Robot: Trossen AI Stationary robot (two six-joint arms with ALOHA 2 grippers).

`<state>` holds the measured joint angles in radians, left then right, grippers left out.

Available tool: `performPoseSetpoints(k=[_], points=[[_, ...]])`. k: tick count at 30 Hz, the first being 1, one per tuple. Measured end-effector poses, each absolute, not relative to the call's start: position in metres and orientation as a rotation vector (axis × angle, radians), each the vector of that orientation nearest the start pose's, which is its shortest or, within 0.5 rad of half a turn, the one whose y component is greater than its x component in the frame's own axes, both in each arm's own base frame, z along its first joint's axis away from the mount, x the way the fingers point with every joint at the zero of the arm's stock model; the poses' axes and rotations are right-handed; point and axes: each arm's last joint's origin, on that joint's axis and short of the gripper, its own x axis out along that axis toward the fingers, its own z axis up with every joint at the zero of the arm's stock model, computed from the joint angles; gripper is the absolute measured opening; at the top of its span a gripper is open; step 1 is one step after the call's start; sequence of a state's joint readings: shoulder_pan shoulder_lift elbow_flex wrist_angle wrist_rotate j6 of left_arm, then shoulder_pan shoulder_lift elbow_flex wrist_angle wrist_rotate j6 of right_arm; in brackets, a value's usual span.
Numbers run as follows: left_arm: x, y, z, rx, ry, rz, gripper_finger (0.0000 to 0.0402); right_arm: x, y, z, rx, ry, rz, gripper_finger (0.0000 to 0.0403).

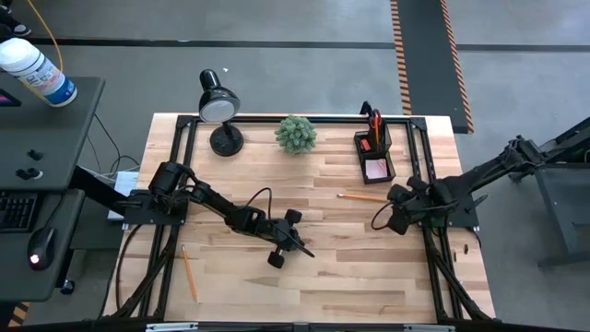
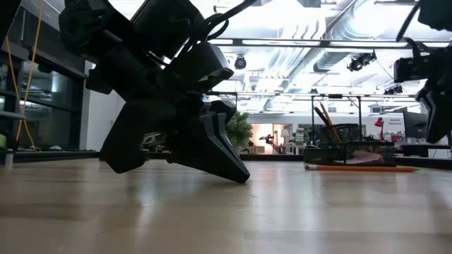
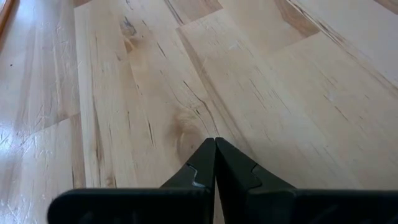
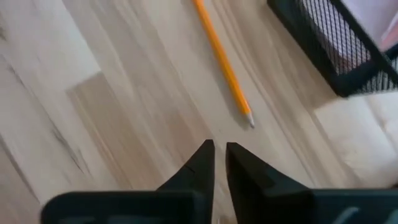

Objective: Pick and place office supplies into organizer
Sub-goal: Put the right pencil into the desk organizer

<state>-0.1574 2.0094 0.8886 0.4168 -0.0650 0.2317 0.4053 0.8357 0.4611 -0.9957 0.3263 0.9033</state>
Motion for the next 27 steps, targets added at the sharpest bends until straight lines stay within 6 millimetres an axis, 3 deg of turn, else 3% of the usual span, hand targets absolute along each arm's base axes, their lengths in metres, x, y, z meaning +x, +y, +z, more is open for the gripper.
performPoseSetpoints(k=[9, 17, 27], points=[[0.362, -0.056, 0.086, 0.307, 0.682, -0.172, 0.0001, 0.108, 0.030, 0.167, 0.287, 1.075, -0.636, 0.0115], [0.362, -0.056, 0.086, 0.322, 0.680, -0.177, 0.0001, 0.122, 0.029, 0.168, 0.261, 1.094, -0.467, 0.0169], [0.362, -0.056, 0.085, 0.335, 0.682, -0.183, 0.0001, 0.127, 0.008, 0.164, 0.380, 1.172, -0.547, 0.0184]])
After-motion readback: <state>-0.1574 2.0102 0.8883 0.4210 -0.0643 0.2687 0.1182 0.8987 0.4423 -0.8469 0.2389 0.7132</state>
